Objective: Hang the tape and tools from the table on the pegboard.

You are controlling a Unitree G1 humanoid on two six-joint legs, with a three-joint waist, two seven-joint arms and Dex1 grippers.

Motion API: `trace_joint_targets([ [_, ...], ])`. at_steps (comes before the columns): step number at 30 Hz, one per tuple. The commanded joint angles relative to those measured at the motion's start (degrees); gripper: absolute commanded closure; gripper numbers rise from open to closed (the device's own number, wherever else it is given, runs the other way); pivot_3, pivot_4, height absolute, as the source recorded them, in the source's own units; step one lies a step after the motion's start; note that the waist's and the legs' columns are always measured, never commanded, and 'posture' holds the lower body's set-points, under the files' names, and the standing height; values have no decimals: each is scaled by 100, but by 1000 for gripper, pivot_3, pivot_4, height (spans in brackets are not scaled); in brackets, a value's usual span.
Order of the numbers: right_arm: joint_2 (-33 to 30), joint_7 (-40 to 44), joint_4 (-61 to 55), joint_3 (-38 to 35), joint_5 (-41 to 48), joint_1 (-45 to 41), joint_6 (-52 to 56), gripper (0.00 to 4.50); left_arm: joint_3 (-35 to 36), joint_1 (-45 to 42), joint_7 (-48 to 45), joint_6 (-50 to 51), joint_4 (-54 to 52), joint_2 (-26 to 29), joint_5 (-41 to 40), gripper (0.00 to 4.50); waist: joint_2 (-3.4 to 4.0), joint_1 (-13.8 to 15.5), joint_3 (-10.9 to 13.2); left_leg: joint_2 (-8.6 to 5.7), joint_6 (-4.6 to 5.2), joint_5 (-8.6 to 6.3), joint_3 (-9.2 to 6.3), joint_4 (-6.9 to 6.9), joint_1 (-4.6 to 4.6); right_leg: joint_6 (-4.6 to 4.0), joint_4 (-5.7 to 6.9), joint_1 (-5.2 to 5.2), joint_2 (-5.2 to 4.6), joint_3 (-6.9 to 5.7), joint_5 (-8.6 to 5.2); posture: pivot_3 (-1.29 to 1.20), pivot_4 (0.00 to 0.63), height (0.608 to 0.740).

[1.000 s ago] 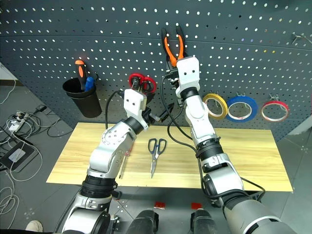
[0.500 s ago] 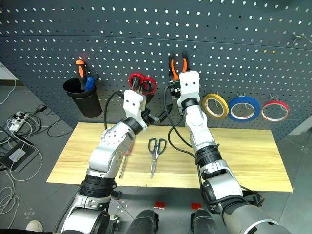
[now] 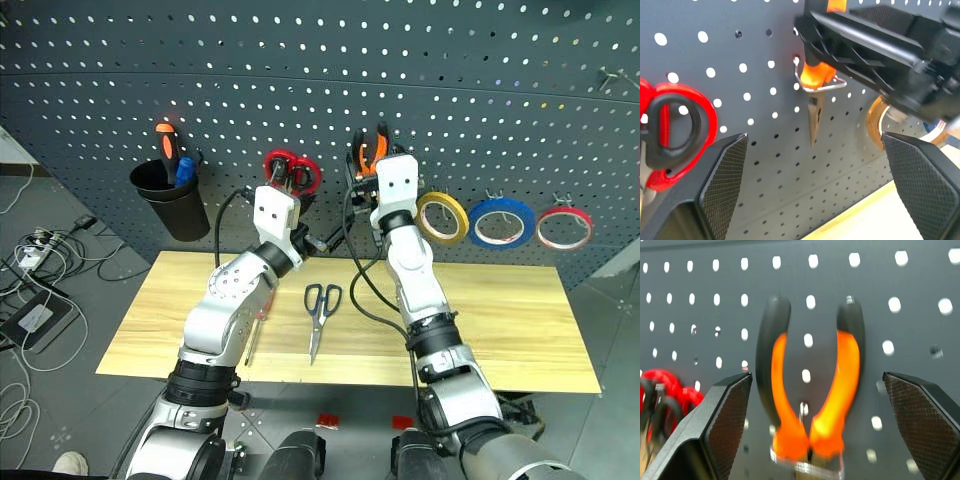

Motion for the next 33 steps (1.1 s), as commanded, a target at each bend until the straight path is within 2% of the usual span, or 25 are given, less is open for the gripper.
trace_joint_targets([
  [1,-35,270,-881,181,28,271,252,23,-41,90,-22,2,-453,19,0,0,0,-2,0,0,0,0,0,0,0,0,0,0,0,2,0,185,166,740],
  [9,-137,637,-2092,340,90,1092,872,23,14,631,142,245,-777,3,-3,0,0,-2,0,-1,2,-1,-1,0,3,0,-1,3,0,3,0,179,174,740],
  [17,-602,1279,-3359,660,171,2342,1665,23,-33,1585,294,485,-794,159,197,0,3,6,50,-1,13,-7,-3,-3,19,0,-5,17,0,6,0,144,239,740],
  [24,-1217,2037,-4516,958,526,3382,2565,23,220,1796,834,1282,-744,96,260,0,30,-32,289,-1,70,-40,-23,-2,92,-3,-12,97,0,8,-5,126,307,740],
  [33,-2154,3106,-5267,1100,1112,3806,2944,23,241,1835,1254,2415,-757,-81,265,0,10,-61,705,2,70,-40,-38,5,84,-4,-7,92,4,7,-5,93,390,740],
])
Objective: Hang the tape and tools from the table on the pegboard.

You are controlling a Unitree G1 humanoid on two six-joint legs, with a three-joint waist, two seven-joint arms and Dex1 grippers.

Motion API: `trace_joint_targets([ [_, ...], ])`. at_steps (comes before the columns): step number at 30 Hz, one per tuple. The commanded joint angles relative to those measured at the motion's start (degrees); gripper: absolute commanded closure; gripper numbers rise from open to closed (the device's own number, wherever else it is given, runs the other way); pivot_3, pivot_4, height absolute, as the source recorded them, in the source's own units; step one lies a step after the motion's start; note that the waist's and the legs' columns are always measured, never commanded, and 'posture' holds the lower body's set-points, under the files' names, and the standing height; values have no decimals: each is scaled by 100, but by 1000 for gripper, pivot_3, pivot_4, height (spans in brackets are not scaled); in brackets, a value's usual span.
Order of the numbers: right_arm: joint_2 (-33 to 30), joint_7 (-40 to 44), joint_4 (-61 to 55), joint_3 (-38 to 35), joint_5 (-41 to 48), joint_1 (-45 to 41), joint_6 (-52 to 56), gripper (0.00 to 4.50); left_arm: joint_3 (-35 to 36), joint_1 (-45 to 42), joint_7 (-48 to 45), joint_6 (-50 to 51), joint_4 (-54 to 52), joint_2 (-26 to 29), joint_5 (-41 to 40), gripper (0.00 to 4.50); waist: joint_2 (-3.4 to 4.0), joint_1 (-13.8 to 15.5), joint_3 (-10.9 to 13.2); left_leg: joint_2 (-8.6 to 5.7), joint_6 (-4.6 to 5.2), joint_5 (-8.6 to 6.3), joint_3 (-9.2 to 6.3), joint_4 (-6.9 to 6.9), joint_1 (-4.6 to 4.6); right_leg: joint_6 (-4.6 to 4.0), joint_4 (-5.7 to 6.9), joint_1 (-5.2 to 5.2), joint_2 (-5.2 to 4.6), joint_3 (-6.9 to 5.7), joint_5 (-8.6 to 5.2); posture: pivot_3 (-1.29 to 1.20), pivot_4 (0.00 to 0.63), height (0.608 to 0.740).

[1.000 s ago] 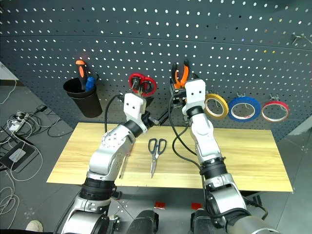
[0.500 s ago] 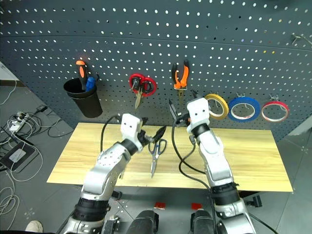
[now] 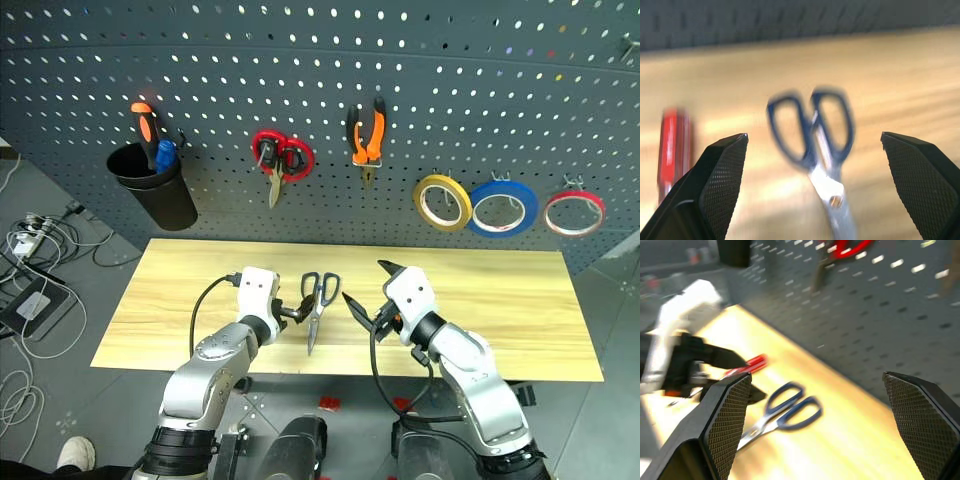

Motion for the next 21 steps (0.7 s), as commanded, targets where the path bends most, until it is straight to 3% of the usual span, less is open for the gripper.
trace_joint_targets([
  [1,-325,465,-472,87,258,204,-7,23,-74,-3,140,274,-160,-59,69,0,-1,-1,106,1,0,0,1,2,2,0,2,2,0,0,0,90,399,740],
  [10,-1028,1001,-537,313,187,533,-182,23,-375,58,277,643,-136,-164,205,0,-18,-54,503,7,-1,0,2,6,-3,0,9,-2,-1,1,1,66,464,740],
  [20,-896,807,-620,256,308,532,-11,23,-691,-160,317,884,-37,57,639,0,0,-54,728,9,-4,2,6,5,-2,3,11,-2,-5,3,2,60,501,740],
  [21,-891,802,-635,250,317,525,10,1,-712,-173,332,933,-46,101,700,182,1,-54,737,8,-4,2,7,5,-2,3,10,-2,-5,3,2,60,501,740],
])
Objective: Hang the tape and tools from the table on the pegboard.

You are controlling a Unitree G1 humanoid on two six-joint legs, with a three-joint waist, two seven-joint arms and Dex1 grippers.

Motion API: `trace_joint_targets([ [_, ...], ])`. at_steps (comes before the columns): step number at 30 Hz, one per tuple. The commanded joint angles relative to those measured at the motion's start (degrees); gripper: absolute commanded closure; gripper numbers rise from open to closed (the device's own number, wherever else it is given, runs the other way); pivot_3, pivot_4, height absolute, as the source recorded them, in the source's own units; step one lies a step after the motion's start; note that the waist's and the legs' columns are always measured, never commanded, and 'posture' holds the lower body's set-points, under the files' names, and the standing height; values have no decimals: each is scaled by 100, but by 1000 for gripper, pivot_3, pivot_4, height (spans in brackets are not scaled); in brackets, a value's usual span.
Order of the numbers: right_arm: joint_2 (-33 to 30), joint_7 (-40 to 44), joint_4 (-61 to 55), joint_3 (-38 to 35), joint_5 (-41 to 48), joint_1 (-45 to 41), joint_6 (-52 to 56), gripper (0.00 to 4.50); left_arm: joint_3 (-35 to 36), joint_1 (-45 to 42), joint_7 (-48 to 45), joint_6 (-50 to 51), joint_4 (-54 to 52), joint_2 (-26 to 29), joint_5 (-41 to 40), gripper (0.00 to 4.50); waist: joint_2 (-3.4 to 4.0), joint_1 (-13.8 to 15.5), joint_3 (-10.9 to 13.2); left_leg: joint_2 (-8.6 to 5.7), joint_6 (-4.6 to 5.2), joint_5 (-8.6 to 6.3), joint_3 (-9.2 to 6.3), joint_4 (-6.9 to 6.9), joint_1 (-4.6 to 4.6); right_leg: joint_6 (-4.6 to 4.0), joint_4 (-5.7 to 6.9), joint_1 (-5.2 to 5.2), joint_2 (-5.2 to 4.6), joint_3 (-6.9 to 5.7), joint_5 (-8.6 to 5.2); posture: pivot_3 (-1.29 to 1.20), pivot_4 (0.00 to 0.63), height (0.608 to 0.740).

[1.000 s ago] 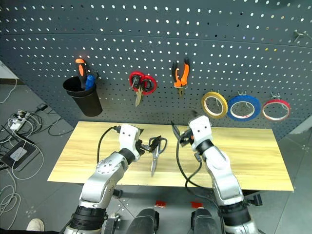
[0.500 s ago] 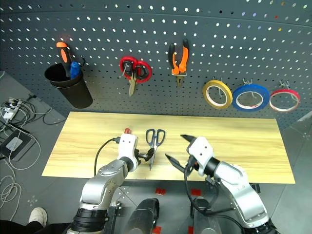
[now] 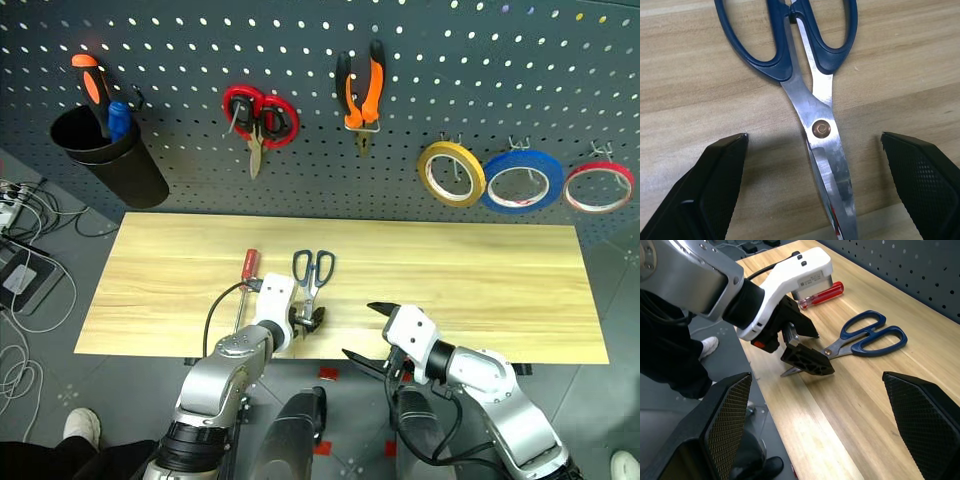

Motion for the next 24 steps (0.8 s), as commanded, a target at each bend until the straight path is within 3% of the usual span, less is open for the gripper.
trace_joint_targets([
  [1,49,-45,-310,-24,102,27,56,0,-143,50,49,272,54,171,227,374,3,-3,14,0,0,0,0,0,0,0,0,0,0,0,0,60,501,740],
  [14,218,-139,-250,-17,75,-18,66,0,-426,-100,-81,364,23,445,450,3950,3,-31,84,4,-2,0,0,-9,0,2,-4,-6,2,0,-1,72,493,740],
  [24,360,-207,-85,-140,85,-161,-66,0,-434,-177,-212,169,-10,532,470,3952,2,-25,84,7,-10,3,0,-13,-2,3,-9,-8,0,0,-2,76,439,740],
])
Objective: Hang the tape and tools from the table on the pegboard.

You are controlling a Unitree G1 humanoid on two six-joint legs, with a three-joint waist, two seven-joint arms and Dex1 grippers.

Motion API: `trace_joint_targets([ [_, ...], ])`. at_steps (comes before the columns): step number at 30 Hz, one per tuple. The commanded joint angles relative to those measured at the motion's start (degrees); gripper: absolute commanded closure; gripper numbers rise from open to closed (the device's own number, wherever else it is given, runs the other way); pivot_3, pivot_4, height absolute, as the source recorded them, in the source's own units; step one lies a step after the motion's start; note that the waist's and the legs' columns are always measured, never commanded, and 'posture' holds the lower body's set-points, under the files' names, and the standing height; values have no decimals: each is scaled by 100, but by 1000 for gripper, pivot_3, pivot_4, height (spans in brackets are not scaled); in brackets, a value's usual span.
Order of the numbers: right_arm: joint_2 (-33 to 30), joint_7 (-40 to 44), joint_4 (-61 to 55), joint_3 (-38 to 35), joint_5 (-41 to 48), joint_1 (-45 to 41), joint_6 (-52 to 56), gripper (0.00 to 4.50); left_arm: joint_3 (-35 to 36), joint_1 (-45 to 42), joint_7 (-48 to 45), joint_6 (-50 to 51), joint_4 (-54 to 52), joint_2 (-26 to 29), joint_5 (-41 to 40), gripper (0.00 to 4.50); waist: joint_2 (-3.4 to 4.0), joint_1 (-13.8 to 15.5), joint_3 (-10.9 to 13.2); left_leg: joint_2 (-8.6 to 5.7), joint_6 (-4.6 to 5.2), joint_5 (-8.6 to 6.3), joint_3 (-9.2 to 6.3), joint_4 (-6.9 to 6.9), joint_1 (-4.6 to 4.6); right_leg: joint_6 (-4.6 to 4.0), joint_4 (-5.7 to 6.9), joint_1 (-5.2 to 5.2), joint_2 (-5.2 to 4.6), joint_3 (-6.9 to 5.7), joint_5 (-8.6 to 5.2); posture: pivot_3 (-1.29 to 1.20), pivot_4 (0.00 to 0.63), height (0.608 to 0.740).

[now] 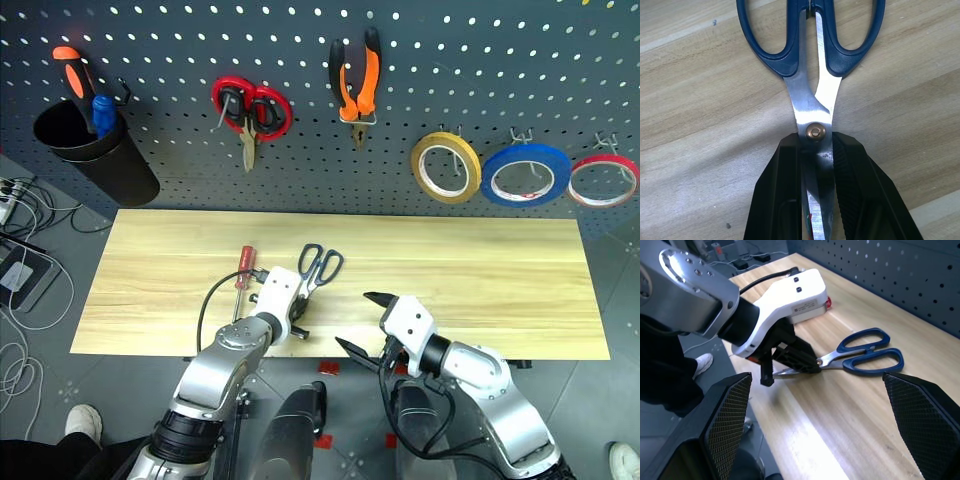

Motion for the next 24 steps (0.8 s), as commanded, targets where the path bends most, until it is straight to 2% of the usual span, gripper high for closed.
trace_joint_targets([
  [1,39,11,-32,-105,101,-8,-166,0,-107,106,-103,-157,14,135,132,3952,0,2,-1,1,-3,1,0,0,-2,0,-1,-1,-1,-1,0,77,435,740],
  [12,692,-304,248,-465,465,-408,-217,0,115,261,-18,-2480,-305,67,253,3952,-20,84,-84,3,-68,38,-15,-15,-34,2,-4,-36,-57,-22,2,97,307,740],
  [15,774,-363,127,-531,542,-455,-168,0,127,416,0,-2919,-521,76,321,3952,-23,108,-186,-2,-71,40,-15,-3,-86,3,-2,-83,-61,-28,4,92,283,740],
  [24,748,-593,-281,-918,832,-281,-41,0,434,927,66,-3377,-1310,87,443,3952,-28,117,-528,-19,-74,43,-10,-1,-100,3,-5,-82,-60,-51,5,104,209,740],
])
